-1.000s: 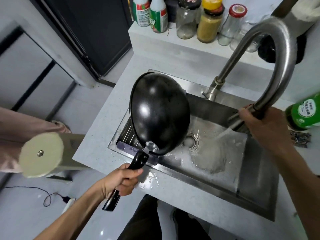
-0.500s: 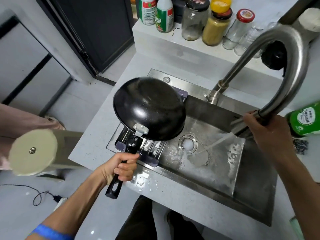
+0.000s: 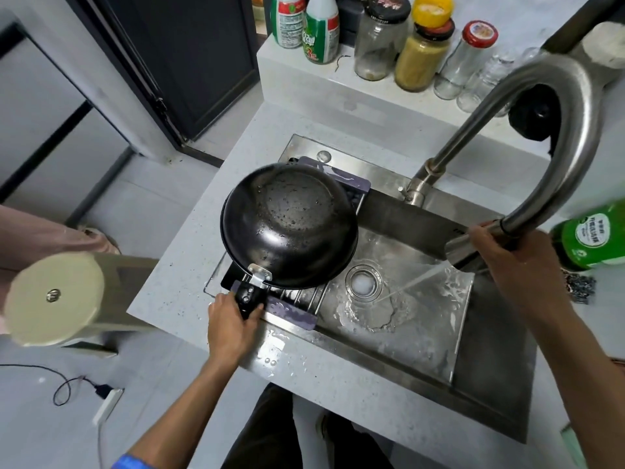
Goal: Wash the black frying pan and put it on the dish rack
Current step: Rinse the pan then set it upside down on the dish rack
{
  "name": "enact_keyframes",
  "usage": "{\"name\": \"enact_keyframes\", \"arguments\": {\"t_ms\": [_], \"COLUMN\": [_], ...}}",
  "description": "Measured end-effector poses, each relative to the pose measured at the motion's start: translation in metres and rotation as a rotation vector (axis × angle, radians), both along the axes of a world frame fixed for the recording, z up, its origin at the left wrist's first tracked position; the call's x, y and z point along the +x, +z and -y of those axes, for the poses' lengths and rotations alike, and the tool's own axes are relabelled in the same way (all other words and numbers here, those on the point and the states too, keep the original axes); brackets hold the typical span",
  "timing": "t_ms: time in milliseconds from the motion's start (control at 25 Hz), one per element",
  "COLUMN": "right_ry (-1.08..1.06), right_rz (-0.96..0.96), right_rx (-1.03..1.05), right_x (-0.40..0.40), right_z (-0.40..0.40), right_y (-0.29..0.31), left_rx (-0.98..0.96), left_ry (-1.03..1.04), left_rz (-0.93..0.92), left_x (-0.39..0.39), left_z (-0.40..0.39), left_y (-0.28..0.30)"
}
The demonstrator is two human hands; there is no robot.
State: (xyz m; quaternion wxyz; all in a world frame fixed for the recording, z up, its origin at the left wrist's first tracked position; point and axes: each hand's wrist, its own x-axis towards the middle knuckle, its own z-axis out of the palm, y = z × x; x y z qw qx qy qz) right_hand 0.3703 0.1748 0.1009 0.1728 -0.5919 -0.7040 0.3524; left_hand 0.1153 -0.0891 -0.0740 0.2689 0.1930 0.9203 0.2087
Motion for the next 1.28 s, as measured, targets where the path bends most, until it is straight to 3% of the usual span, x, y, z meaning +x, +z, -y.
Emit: {"name": "enact_keyframes", "arguments": {"t_ms": [160, 280, 400, 560, 640, 880, 1000, 1280], "right_ry": [-0.002, -0.011, 0.006, 0.051, 0.073, 0.031, 0.051, 0.062], "right_rz": [-0.029, -0.056, -0.051, 0.022, -0.012, -0.099, -0.23, -0.332], "right_rx": [-0.013, 0.003, -0.009, -0.123, -0.148, -0.225, -0.325, -0.162], "right_x": [-0.001, -0.002, 0.0, 0.006, 0.008, 0.004, -0.008, -0.016], "right_z": [-0.001, -0.002, -0.003, -0.011, -0.013, -0.022, -0.021, -0.038], "right_y": [-0.001, -0.002, -0.004, -0.014, -0.019, -0.031, -0.046, -0.065], "left_rx": [-0.015, 0.193, 0.158, -0.279, -0.425, -0.534, -0.518, -0.343], "left_ry": [-0.074, -0.519, -0.988, -1.225, -1.213, -1.12, -1.035, -0.886], "left_rz": [-0.268, -0.541, -0.432, -0.275, -0.249, -0.145, -0.128, -0.062], "left_x": [0.005, 0.028, 0.056, 0.07, 0.062, 0.061, 0.066, 0.075], "left_z": [0.001, -0.009, -0.041, -0.068, -0.071, -0.086, -0.094, -0.112], "left_y": [0.005, 0.003, 0.003, -0.022, -0.035, -0.044, -0.039, -0.043]}}
